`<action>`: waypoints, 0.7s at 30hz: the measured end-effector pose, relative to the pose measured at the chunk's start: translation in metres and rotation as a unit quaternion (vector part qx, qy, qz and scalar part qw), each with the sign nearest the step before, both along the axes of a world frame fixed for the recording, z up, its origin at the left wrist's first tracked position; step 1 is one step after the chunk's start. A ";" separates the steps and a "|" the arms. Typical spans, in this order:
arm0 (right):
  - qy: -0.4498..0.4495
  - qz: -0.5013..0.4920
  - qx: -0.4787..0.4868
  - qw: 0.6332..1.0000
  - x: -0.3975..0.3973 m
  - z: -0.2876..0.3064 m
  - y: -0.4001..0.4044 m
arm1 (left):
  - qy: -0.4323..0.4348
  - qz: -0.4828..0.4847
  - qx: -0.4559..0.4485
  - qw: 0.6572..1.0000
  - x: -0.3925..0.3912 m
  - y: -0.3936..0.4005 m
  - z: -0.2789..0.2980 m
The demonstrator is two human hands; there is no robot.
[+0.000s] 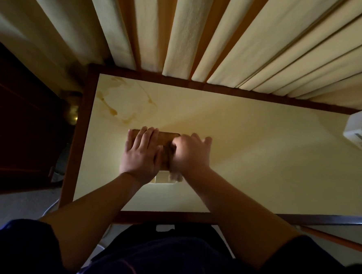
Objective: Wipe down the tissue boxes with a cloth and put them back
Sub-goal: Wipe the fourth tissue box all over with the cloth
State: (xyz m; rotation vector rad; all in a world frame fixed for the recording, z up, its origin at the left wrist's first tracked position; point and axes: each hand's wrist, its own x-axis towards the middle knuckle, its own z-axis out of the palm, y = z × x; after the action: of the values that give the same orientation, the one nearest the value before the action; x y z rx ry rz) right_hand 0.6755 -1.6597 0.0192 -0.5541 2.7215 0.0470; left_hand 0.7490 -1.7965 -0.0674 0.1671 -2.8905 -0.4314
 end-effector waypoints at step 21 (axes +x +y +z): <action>0.051 -0.035 -0.078 0.995 0.065 -0.021 0.032 | -0.014 -0.006 0.003 1.000 0.001 0.003 0.000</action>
State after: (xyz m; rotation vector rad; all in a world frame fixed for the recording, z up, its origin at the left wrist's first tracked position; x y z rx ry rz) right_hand 0.7406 -1.6278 -0.0018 -0.5109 2.8593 -0.1614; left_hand 0.7498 -1.7932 -0.0671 0.1567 -2.9186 -0.4422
